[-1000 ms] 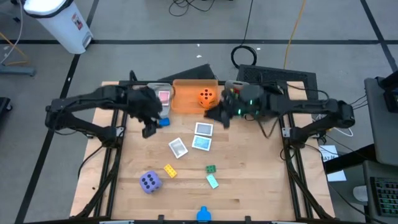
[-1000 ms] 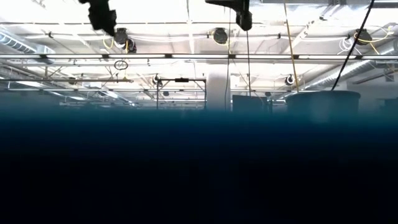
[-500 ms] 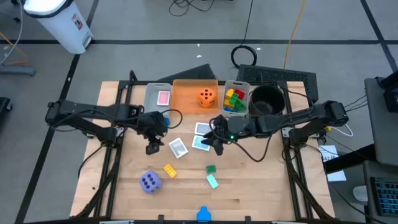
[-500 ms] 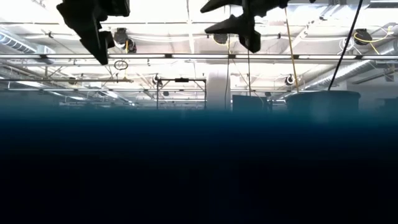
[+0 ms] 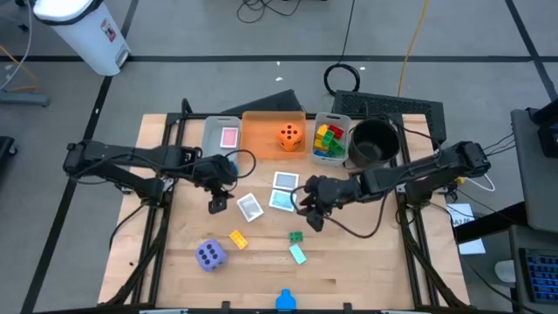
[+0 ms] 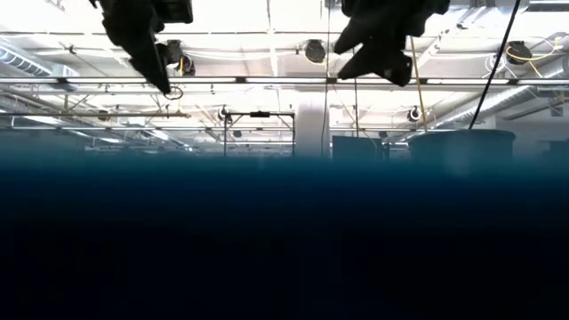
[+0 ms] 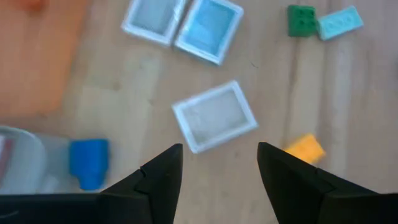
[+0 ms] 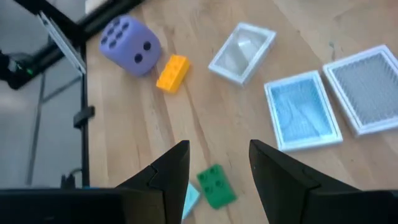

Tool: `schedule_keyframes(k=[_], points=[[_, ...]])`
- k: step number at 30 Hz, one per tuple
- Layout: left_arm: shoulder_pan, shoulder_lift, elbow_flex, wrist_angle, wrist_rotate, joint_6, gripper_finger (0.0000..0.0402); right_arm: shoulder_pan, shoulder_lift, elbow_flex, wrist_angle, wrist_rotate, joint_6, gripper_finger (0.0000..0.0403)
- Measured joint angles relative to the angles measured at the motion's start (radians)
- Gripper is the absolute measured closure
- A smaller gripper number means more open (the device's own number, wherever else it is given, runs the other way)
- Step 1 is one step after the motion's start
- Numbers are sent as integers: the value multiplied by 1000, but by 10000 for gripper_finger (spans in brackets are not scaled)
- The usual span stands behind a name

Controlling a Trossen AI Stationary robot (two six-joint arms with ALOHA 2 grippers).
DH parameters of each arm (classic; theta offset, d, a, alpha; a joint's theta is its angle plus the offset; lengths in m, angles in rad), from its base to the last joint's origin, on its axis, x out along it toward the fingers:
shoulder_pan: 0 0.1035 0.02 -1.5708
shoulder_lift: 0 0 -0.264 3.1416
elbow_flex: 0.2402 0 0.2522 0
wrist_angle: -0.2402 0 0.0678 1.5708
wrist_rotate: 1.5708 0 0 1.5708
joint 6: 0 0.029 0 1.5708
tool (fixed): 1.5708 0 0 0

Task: Pick & Place Toys
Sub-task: Put the brown deck of cards into the left gray bin

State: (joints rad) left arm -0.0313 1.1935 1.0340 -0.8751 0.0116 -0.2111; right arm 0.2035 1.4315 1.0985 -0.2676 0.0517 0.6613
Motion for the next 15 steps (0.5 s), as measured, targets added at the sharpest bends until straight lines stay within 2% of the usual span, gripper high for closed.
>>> schedule_keyframes(k=[4, 8, 13, 15], points=[[6, 12, 0, 25, 8, 164, 161, 52, 2, 0, -22, 4, 0, 245], [-16, 34, 0, 53, 32, 354, 103, 101, 0, 0, -23, 44, -2, 245], [-49, 69, 1, 107, 22, 460, 17, 153, 1, 0, -22, 97, -5, 245], [-61, 99, 0, 113, 22, 486, 9, 172, 1, 0, -26, 118, 27, 245]])
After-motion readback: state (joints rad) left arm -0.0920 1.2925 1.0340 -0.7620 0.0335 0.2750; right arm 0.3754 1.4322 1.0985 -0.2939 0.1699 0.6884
